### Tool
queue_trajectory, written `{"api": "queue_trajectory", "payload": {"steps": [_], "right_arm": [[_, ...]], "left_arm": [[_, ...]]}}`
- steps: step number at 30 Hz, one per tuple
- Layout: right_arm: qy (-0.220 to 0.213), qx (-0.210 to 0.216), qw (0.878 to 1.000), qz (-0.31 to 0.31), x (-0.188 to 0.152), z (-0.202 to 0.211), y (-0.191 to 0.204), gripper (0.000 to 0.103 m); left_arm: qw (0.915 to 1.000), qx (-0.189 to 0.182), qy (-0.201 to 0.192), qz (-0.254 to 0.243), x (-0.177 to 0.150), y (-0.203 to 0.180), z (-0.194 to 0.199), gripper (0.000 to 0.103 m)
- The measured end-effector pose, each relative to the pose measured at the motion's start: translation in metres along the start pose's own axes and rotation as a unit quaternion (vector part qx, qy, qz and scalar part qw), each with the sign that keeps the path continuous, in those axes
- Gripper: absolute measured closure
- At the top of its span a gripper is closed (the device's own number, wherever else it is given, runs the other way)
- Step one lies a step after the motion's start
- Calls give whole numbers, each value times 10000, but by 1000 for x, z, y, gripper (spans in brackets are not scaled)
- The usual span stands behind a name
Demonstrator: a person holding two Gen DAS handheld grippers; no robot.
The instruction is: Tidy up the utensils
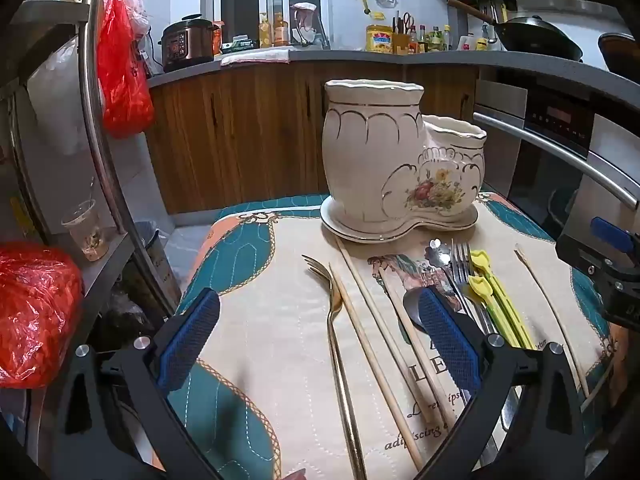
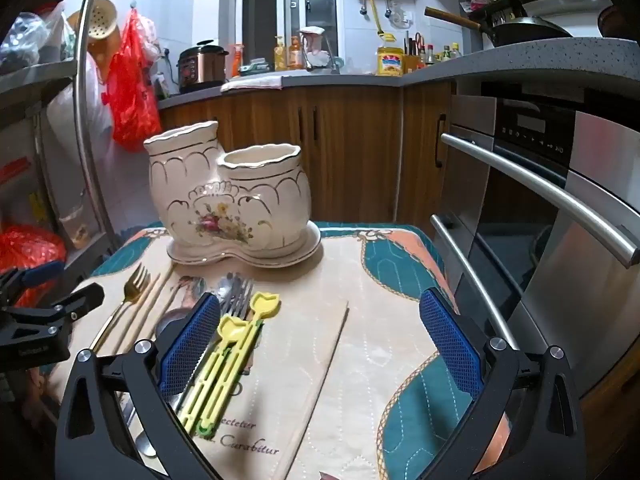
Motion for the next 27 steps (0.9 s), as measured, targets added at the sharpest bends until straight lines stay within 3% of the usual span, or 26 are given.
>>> {"api": "queue_trajectory", "payload": {"steps": [27], "right_arm": [[-64,-21,9999,145,-1,2,6,4]], "left_arm": [[10000,-47,-37,20,0,-2,3,5]]}}
Point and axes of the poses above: each gripper's, at about its wrist camera, not at the fingertips, and z roughly against the way its jaws point, y to its left, x to its top, the point moved 5 cm from there along -z, roughly the way its jaws point, and after that the axes turned 7 degrees about z, right-handed, at the moved point
